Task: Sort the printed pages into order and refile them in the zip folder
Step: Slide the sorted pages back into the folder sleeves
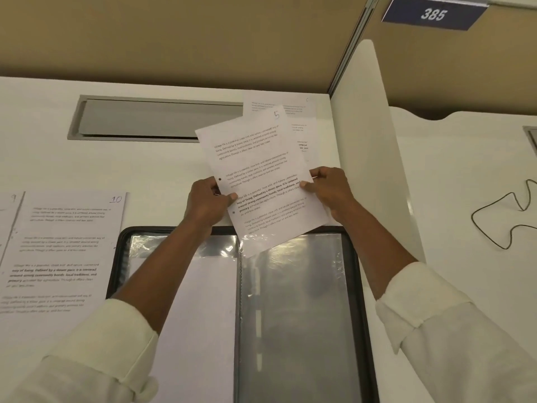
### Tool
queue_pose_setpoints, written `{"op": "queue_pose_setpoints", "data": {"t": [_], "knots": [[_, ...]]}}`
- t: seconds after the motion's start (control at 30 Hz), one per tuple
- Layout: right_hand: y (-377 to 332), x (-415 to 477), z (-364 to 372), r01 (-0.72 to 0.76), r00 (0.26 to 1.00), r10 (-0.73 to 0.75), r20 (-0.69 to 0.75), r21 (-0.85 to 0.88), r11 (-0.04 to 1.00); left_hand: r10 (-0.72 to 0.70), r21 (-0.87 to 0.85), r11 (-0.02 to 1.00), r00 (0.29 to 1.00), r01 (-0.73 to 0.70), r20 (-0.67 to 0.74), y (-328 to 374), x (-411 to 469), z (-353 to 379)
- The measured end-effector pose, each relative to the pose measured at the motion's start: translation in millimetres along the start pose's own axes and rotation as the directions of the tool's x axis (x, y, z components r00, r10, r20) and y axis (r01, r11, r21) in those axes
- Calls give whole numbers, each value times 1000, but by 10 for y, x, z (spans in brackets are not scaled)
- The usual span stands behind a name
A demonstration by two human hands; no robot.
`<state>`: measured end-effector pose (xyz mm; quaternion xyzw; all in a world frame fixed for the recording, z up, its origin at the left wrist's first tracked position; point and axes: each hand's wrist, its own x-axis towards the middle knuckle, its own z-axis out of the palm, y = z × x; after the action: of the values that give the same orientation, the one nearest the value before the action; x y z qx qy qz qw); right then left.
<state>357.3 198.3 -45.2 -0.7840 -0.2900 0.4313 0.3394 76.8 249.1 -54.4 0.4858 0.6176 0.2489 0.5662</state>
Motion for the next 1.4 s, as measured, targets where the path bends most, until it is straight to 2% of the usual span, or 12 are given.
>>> {"op": "queue_pose_setpoints", "data": {"t": [0.07, 0.13, 0.37, 0.63, 0.87, 1.07, 1.4], "knots": [[37, -24, -68, 26, 999, -19, 31, -237, 971, 24, 51, 998, 999, -25, 21, 11, -7, 13], [71, -78, -141, 41, 999, -27, 43, -386, 921, 45, 91, 995, 998, -49, 40, 20, -14, 35], [233, -205, -278, -32, 999, 50, 21, -512, 859, 95, 110, 989, 995, -98, 34, 48, -44, 82], [376, -275, -329, -153, 985, 171, 25, -335, 930, 70, 75, 994, 997, -73, 44, 100, -70, 129], [353, -383, -353, -145, 988, 153, 30, -179, 973, 34, 22, 999, 999, -35, 18, 113, -42, 192], [371, -383, -318, -135, 990, 140, 22, -143, 981, 20, 9, 1000, 1000, -20, -5, 107, -18, 200], [446, -327, -321, -105, 994, 107, -2, -211, 972, 46, 15, 999, 999, -46, -6, 135, -12, 204]]}}
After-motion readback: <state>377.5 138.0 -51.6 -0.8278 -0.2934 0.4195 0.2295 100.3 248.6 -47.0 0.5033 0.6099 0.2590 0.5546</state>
